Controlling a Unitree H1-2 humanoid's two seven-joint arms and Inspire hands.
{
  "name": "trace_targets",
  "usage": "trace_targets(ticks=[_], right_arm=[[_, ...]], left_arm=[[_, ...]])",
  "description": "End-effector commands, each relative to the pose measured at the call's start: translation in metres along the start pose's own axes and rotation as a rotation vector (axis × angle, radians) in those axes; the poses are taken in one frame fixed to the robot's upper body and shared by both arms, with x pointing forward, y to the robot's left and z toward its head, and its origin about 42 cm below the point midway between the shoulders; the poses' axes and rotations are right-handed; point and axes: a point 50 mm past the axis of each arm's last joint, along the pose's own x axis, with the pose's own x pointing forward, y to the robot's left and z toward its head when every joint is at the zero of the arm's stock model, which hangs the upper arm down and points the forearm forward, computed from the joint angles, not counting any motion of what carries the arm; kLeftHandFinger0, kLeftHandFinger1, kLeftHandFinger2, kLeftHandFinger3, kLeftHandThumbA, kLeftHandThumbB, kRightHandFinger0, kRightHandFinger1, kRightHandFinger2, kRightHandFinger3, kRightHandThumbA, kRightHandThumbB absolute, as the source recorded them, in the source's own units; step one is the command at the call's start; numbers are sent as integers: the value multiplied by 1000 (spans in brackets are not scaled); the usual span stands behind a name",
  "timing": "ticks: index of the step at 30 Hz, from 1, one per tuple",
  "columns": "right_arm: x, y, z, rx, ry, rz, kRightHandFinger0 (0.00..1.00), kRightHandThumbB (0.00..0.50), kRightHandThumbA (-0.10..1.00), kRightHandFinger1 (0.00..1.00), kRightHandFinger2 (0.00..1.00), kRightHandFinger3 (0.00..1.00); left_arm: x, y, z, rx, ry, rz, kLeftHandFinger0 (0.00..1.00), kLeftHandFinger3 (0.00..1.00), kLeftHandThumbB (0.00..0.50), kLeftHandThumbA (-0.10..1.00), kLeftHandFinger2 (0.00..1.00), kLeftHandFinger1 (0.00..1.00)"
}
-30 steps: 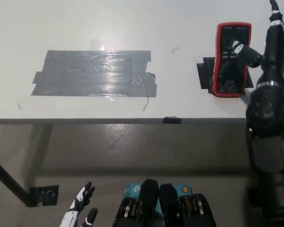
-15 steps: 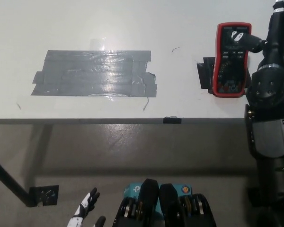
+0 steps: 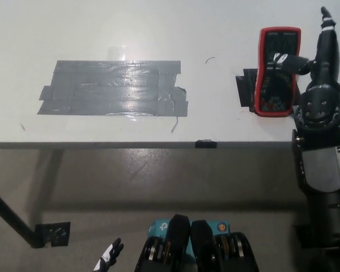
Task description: The robot first picks the multimeter with right hand and then unfolds the black stand on the back of it using left hand
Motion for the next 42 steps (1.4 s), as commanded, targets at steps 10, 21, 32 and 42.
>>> trace_targets(ticks=[10, 21, 32, 42], right_arm=[[12, 4, 18, 48, 7, -1, 1000, 454, 1000, 1000, 1000, 1000], [9, 0, 33, 82, -18, -14, 1000, 440, 1000, 1000, 1000, 1000], [3, -2, 38, 92, -49, -16, 1000, 448, 1000, 1000, 1000, 1000], [9, 4, 37, 64, -25, -23, 1000, 464, 1000, 1000, 1000, 1000]], left_arm=[[-18, -4, 0, 4, -11, -9, 1000, 1000, 39, 812, 1000, 1000], [-23, -2, 2, 53, -20, -16, 1000, 1000, 28, 738, 1000, 1000], [-26, -5, 2, 101, -13, -33, 1000, 1000, 69, 757, 1000, 1000], [-30, -6, 6, 116, -9, -38, 1000, 1000, 61, 719, 1000, 1000]])
